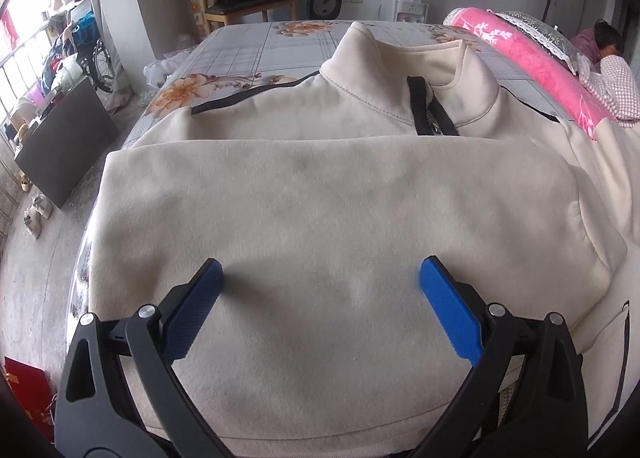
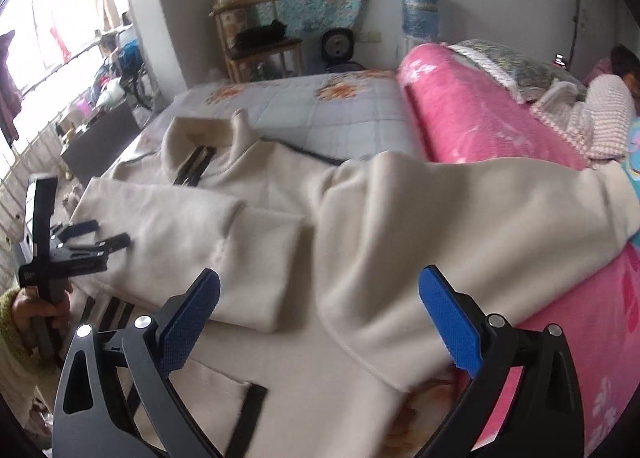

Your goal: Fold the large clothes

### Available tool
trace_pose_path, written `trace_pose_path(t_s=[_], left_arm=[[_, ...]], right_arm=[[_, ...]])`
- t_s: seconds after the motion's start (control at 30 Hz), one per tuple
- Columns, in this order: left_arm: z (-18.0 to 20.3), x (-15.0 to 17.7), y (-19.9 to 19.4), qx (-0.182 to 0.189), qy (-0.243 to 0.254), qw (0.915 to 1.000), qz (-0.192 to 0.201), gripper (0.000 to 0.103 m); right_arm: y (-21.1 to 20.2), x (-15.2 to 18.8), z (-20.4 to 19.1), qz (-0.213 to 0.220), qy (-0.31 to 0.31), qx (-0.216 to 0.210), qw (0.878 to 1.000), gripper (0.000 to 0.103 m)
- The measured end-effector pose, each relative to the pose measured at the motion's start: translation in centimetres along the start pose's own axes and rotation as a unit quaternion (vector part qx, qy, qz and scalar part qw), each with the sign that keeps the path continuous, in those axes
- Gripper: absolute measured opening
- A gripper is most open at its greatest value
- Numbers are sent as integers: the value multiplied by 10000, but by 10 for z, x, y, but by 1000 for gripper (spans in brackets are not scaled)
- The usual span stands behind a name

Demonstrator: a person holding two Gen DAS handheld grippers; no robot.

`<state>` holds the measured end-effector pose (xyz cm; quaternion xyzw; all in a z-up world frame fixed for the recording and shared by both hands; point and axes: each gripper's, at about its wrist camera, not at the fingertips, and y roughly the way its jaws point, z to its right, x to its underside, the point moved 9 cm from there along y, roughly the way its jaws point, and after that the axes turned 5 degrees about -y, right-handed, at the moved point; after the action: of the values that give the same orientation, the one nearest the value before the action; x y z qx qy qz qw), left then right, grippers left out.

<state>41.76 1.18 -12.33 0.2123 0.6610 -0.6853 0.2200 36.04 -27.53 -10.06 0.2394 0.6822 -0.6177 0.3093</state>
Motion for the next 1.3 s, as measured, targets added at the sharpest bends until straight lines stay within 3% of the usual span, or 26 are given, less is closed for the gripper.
trace_pose_path(t_s=[0.13,0.3,0.5,0.63,0.7,0.87,1.1,1.2,1.3], left_arm=[[0,0,0,-19,-20,10000,11,96],[0,0,0,-19,-31,10000,19,96],[0,0,-1,-17,-38,10000,22,96],[0,0,-1,8,-42,10000,25,96],[0,1,-2,16,-46,10000,27,96],[0,1,-2,12,-46,10000,28,96],[0,1,-2,15,-46,10000,29,96],[0,1,-2,15,-48,10000,30,96],[-1,1,-2,21,-48,10000,29,96]], right_arm=[[-16,0,102,5,1072,571,9926,97],[-8,16,212,-132,2217,1261,9668,96],[4,19,279,278,3418,1436,9283,96],[28,18,303,109,3568,1885,9149,95],[30,17,316,236,3755,2034,9039,94],[22,21,337,768,4455,1849,8726,93],[8,31,340,1107,4797,2298,8396,77],[13,37,342,876,4847,2387,8369,74],[17,39,342,638,4754,2465,8421,61]])
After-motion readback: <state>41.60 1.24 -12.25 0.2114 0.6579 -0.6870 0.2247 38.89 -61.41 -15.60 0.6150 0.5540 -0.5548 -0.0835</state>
